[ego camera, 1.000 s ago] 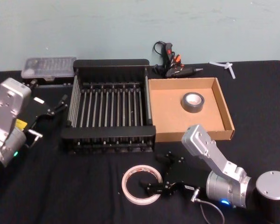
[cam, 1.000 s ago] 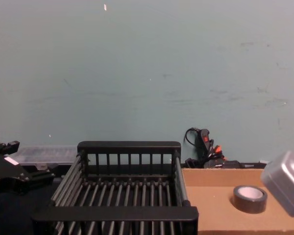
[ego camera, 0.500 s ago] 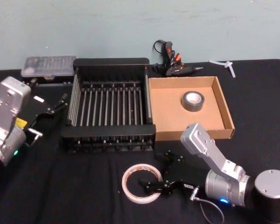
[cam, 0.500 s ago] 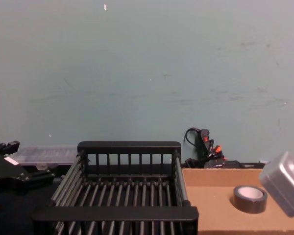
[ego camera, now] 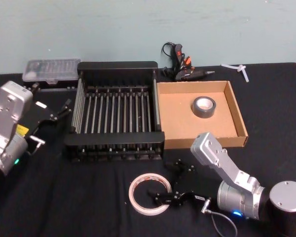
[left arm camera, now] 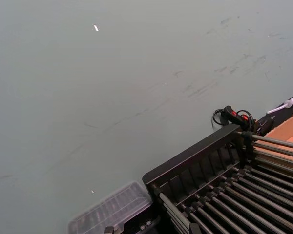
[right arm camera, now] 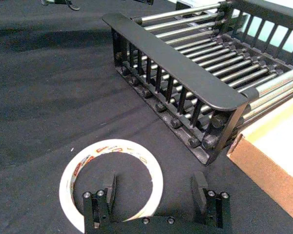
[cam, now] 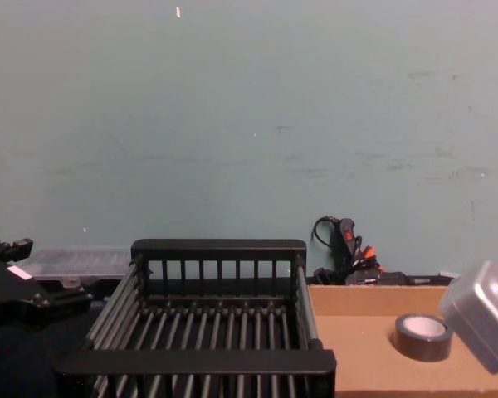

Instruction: Pick up the white tape and place it into the black box , Pick up the silver tape and place it into the brown box.

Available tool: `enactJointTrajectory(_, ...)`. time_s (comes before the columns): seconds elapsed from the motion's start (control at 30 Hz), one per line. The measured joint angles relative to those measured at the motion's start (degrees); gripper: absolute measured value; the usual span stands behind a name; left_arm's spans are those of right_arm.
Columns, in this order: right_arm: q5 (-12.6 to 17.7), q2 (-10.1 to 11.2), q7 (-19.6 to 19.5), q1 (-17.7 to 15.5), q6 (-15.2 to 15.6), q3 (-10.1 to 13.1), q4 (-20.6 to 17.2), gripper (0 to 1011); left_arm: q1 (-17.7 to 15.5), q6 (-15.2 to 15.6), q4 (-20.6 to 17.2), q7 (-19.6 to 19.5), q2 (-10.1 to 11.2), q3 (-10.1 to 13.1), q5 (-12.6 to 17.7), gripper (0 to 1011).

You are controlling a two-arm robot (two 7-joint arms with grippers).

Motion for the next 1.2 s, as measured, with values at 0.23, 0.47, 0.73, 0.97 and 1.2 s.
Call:
enactJointTrajectory(0.23, -0.5, 0.06, 0.06, -0.13, -0.62, -0.04, -0.16, 1002, 0.0, 0.0, 0.01, 0.0, 0.0, 0.0, 0.0, 1001)
enactJointTrajectory(0.47, -0.73, 0.05, 0.17, -0.3, -0.78, -0.03, -0.24, 1002, 0.0, 0.0, 0.0, 0.0, 0.0, 0.0, 0.0, 1001)
enactJointTrajectory(0.73, -0.84, 0.03, 0.32, -0.47, -0.67, 0.03, -0.35, 1002, 0.0, 0.0, 0.0, 0.0, 0.0, 0.0, 0.0, 1001)
enactJointTrajectory(0.97, -1.04, -0.03, 0.2, -0.55, -0.54, 0.08, -0.37, 1002, 0.0, 0.0, 0.0, 0.0, 0.0, 0.0, 0.0, 1001)
enactJointTrajectory(1.2, -1.04, -0.02, 0.21, -0.54, -0.5, 0.07, -0.37, 1003, 0.0, 0.0, 0.0, 0.0, 0.0, 0.0, 0.0, 1001)
